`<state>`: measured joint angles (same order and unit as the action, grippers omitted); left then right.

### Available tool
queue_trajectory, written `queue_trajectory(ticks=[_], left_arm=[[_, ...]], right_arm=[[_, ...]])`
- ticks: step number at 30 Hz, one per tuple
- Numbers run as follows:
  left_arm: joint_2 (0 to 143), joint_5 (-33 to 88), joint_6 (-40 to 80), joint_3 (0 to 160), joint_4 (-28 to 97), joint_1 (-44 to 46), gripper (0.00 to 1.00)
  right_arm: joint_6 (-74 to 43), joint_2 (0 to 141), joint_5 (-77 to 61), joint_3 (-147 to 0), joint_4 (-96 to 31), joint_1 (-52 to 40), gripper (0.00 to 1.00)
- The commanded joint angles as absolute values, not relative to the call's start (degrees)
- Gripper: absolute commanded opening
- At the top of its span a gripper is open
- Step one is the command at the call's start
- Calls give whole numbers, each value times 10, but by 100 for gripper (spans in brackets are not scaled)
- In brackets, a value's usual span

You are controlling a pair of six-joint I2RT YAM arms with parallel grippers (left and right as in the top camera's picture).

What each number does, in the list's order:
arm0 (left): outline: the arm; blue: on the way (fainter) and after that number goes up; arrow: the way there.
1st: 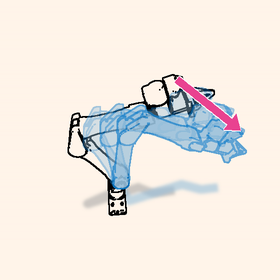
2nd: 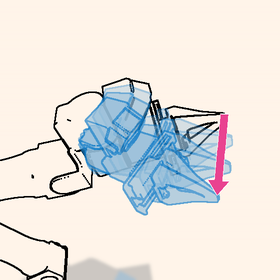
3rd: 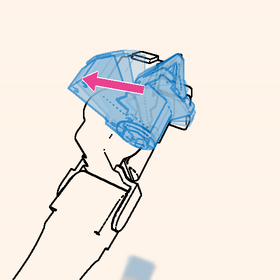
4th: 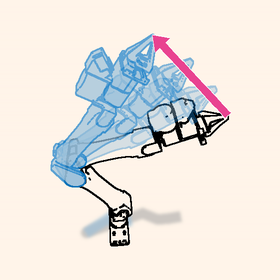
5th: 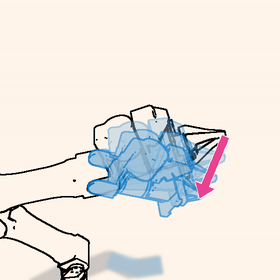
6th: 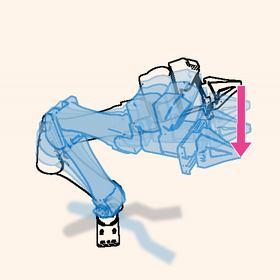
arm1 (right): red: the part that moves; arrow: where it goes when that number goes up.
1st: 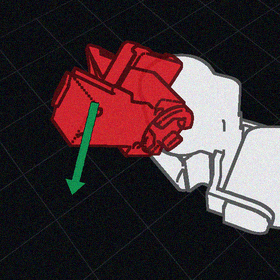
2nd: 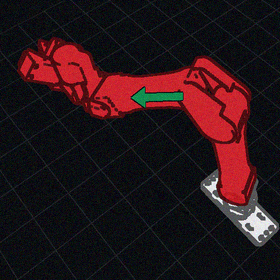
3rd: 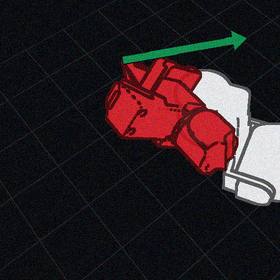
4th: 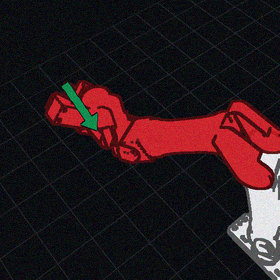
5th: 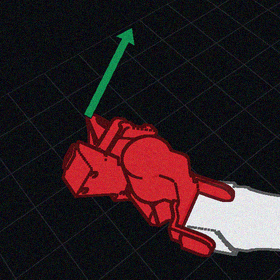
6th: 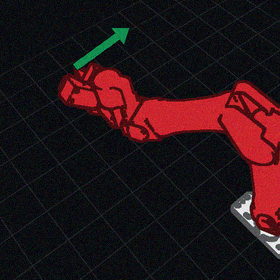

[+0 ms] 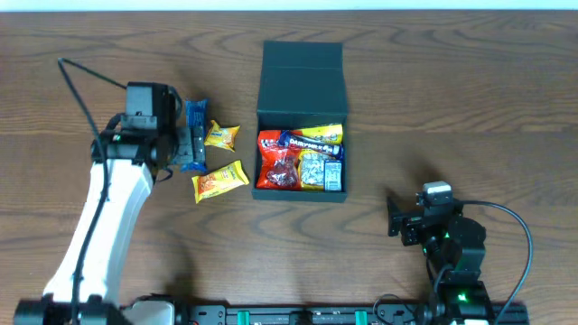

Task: Pack container
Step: 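Move the left gripper to the blue wrapped bar, then grasp the blue wrapped bar with the left gripper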

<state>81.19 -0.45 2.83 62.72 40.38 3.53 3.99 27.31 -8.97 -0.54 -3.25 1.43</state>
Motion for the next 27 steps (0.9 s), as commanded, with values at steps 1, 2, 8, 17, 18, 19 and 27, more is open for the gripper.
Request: queue_trajectory(ticks=[1,2,8,17,18,19,27], left_arm=[[838,-10,12,635,370,34,95],[846,-11,12,635,361,34,95],[915,-41,55,635,339,34,95],[988,-40,92,635,272,34,95],[994,-40,86,635,268,34,95],[998,-40,85,635,264,34,95],[1027,-47,72,635,212,34,96]], right_arm=[[37,270,-88,-3,-32,18,99],[37,270,-88,-3,-32,18,99],[37,270,-88,-3,-32,18,99],[37,270,-88,-3,-32,18,99],[37,270,-88,-3,-32,18,99],[37,270,-88,-3,-32,18,99],[37,270,-88,-3,-32,18,99]])
